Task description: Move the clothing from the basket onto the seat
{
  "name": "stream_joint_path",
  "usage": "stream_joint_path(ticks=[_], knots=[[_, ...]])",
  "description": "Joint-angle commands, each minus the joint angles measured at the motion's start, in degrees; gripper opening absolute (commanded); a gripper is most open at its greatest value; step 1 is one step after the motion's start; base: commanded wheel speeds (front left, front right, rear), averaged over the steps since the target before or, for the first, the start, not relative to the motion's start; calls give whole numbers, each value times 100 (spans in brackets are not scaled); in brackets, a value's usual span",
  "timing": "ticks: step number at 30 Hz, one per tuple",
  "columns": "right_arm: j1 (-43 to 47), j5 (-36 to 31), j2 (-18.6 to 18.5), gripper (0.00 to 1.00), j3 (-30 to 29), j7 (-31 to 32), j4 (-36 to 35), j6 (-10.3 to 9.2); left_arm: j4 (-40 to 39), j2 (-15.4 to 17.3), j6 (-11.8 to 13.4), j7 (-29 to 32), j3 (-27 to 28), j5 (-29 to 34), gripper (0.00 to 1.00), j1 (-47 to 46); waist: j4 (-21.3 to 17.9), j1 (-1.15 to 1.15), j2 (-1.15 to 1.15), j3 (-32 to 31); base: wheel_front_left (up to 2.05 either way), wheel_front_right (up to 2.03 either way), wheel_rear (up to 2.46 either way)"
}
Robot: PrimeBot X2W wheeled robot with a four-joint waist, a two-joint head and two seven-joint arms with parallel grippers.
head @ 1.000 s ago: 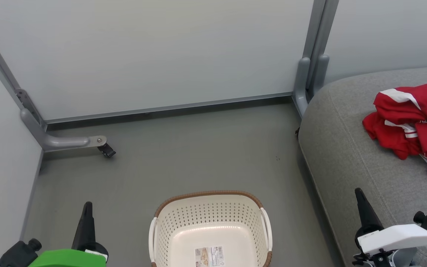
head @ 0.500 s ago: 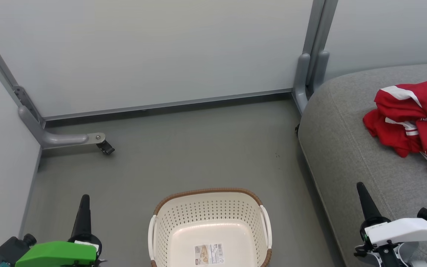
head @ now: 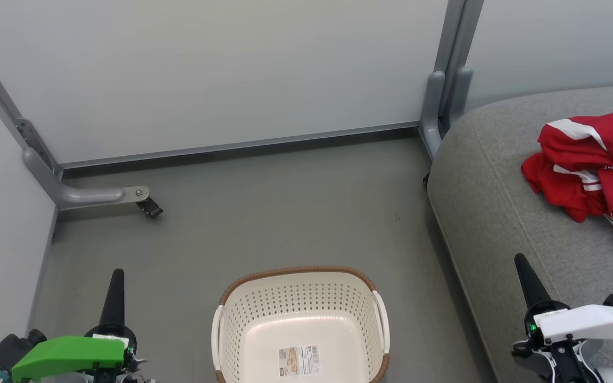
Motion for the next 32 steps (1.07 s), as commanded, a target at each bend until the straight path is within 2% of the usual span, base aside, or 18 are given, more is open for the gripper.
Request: stream_joint_path(ticks=[1,32], knots=[[-103,147,-39,0,-33,39,-11,-1,0,54,-39,46,32,-151,0,-160,-1,0,0,8,0,0,0],[-318,1504,-28,0,-215,416,91,-2,205,32,-93,430,240,-1519,0,-514,-25,0,0,168,0,0,0]])
